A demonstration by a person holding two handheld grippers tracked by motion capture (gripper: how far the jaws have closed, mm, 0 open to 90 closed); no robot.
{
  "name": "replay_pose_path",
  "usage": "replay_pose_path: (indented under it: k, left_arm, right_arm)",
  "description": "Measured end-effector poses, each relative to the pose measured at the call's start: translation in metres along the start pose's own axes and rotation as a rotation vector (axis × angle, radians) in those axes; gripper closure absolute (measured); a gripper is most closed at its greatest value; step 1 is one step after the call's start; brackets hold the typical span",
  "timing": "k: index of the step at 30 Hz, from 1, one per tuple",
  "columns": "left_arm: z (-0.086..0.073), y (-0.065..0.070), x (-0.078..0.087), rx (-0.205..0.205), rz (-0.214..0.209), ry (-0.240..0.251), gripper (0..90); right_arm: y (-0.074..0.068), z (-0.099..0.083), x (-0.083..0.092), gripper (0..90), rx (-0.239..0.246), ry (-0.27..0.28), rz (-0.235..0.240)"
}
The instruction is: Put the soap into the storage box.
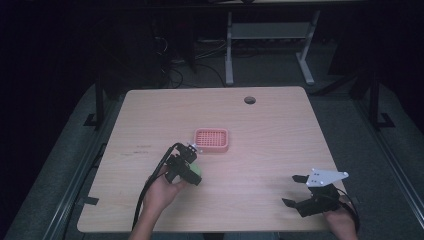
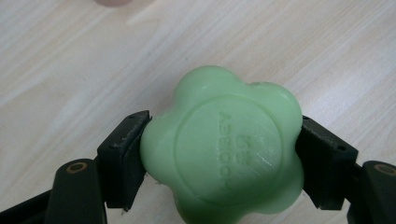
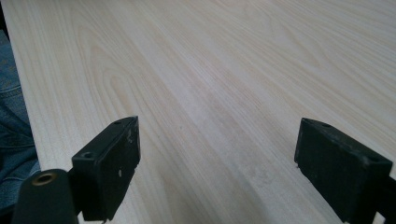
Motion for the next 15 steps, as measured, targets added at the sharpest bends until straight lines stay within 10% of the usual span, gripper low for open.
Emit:
replay_pose_path:
  k: [15]
  left_arm:
    - [0.03, -0.007, -0.003, 0.007, -0.017, 0.005, 26.7]
  right_arm:
    - [-0.001, 0.001, -0.002, 13.8, -0.003, 0.001, 0.005]
Point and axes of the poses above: each handheld gripper's, and its own axes: x roughly backward along the jaws, z roughly out of its top, y roughly to its right, the point moved 1 cm from there along -x, roughly forward along the jaws
